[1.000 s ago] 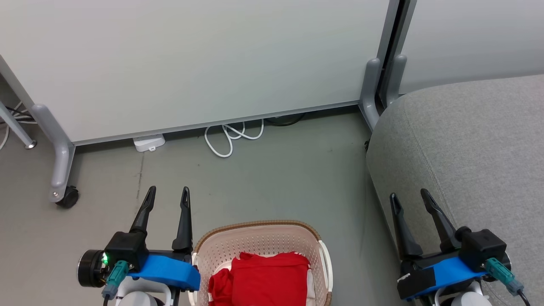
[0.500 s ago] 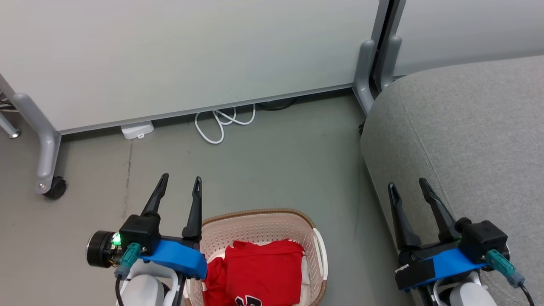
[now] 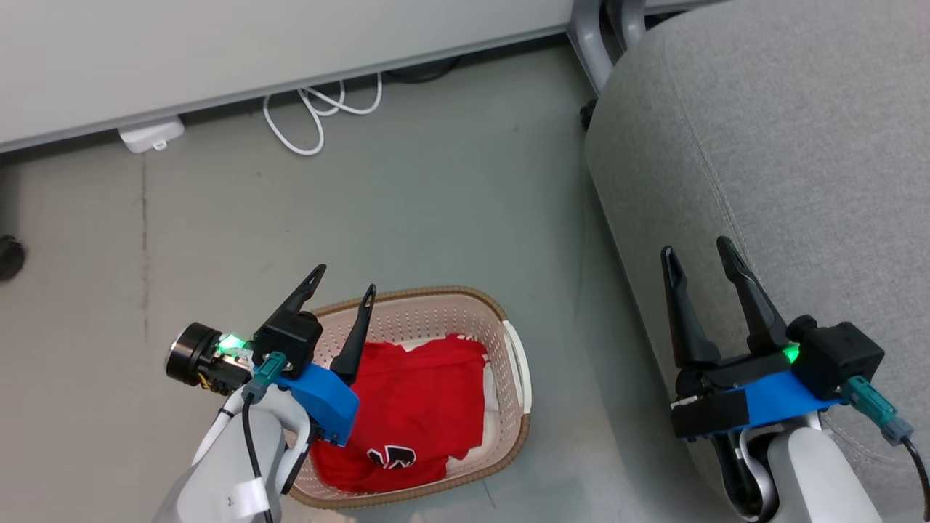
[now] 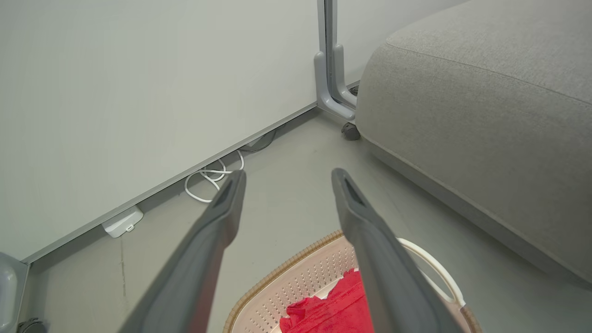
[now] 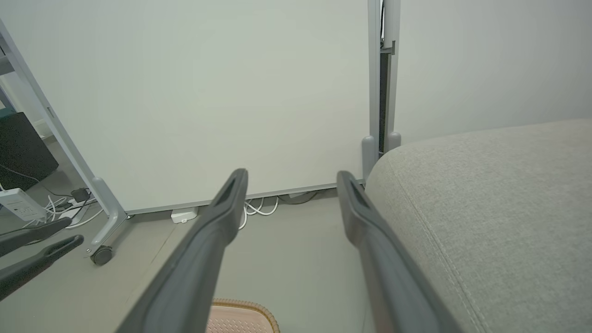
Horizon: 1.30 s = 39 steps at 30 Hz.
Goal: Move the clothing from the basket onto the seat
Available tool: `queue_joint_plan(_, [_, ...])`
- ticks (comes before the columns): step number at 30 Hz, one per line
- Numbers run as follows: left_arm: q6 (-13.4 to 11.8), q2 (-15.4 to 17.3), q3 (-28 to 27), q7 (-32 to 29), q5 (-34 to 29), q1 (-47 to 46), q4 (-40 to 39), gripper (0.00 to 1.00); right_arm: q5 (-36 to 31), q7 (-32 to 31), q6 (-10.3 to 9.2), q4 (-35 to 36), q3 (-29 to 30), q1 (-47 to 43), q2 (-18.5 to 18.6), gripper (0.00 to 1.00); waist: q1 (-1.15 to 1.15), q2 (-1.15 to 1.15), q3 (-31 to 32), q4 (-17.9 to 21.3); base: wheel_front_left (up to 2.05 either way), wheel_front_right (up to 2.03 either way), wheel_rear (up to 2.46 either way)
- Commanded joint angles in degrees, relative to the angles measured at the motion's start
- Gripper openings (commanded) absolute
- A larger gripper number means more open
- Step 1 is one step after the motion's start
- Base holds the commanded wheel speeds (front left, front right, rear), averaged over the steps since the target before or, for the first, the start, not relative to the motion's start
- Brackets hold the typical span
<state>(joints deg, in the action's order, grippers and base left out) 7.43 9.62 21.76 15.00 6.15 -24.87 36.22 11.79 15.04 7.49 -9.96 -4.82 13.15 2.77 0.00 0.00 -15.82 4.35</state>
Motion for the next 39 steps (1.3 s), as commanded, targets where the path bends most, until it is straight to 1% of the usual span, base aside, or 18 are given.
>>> queue_joint_plan(1, [0.03,1.01,2.0,0.28,0.72,-2.15,1.58,1.0,0.44,0.22,0.01,0.44,0.0,1.4,0.19,1.0,0.0,0.0,-3.9,2.21,0.0,0.0,0.0])
queue_joint_plan(7, [0.04,3.32,9.94,0.28,2.7,-7.68,9.36,1.0,0.89,0.23,0.01,1.27,0.04,3.88,0.18,1.0,0.0,0.0,-8.86,3.96,0.0,0.0,0.0])
queue_joint_plan(11, [0.04,3.91,16.32,0.25,3.62,-11.52,15.15,1.0,1.1,0.22,0.01,2.04,-0.22,5.79,0.17,1.0,0.0,0.0,-12.55,4.96,0.0,0.0,0.0])
queue_joint_plan(18, [0.05,4.19,27.81,-3.19,5.73,-18.14,24.69,1.0,1.03,0.22,0.01,3.63,-0.89,8.92,0.17,1.0,0.0,0.0,-18.51,6.53,0.0,0.0,0.0])
queue_joint_plan(19, [0.05,4.19,27.81,-3.19,5.73,-18.14,24.69,1.0,1.03,0.22,0.01,3.63,-0.89,8.92,0.17,1.0,0.0,0.0,-18.51,6.53,0.0,0.0,0.0])
queue_joint_plan(24, [0.05,4.52,34.21,-5.42,7.31,-22.36,28.82,1.0,0.48,0.22,0.01,4.63,-0.81,10.66,0.16,1.0,0.0,0.0,-22.4,7.46,0.0,0.0,0.0])
queue_joint_plan(28, [0.05,4.95,38.25,-8.19,8.44,-25.94,31.4,1.0,0.47,0.22,0.01,5.83,-0.94,12.06,0.15,1.0,0.0,0.0,-26.2,8.31,0.0,0.0,0.0])
queue_joint_plan(31, [0.05,5.64,40.91,-8.8,9.13,-28.69,32.25,1.0,0.63,0.23,0.01,7.03,-1.08,13.03,0.15,1.0,0.0,0.0,-29.07,8.93,0.0,0.0,0.0])
queue_joint_plan(39, [0.04,7.89,45.38,-10.97,12.04,-35.54,34.04,1.0,1.48,0.22,0.01,11.25,-2.43,14.84,0.15,1.0,0.0,0.0,-36.18,10.81,0.0,0.0,0.0])
